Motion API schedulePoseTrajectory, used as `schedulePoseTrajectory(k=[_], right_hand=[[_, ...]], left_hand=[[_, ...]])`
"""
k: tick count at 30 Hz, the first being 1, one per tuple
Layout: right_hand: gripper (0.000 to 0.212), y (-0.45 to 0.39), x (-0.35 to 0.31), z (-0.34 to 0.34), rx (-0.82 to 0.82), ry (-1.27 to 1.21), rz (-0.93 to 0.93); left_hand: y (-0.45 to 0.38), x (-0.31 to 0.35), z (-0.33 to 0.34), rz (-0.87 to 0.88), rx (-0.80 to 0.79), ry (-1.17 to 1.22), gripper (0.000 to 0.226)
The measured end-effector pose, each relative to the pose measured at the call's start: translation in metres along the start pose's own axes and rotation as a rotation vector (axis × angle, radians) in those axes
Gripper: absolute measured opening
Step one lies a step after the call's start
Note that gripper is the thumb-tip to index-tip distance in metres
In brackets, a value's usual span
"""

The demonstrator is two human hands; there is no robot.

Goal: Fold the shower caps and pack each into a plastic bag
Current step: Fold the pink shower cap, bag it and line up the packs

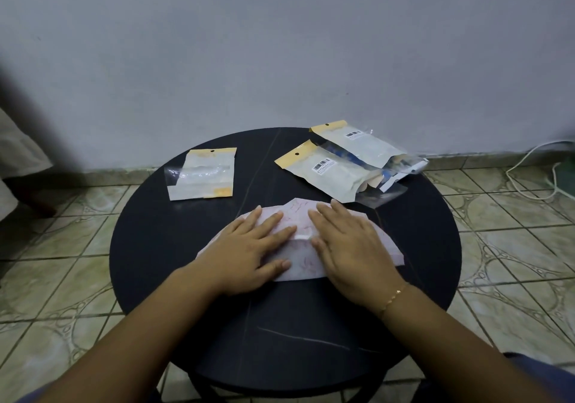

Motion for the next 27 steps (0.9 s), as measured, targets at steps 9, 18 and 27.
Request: schedulePoseTrajectory(k=[9, 18, 27], right_hand=[[0.06, -0.005, 0.014, 0.019, -0.397, 0.002, 0.197], [0.059, 0.006, 0.028, 0.014, -0.386, -0.041, 0.247], [0.061, 0.022, 0.044, 0.0, -0.457, -0.042, 0.323]], left_hand=[[-0.008, -0.008, 0.007, -0.072, -0.08, 0.093, 0.098], [0.001, -0.016, 0.01, -0.12, -0.047, 0.121, 0.102], [0.028, -0.042, 0.01, -0.227, -0.015, 0.153, 0.098]])
Point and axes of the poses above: each hand's wrist, its own y-axis away from the middle knuckle, its own z-axis out of the palm, x = y × z, the point moved 2 cm from there along -y, towards the middle knuckle, and after that the axes turned 4 degrees about -z, right-handed, at the moved point
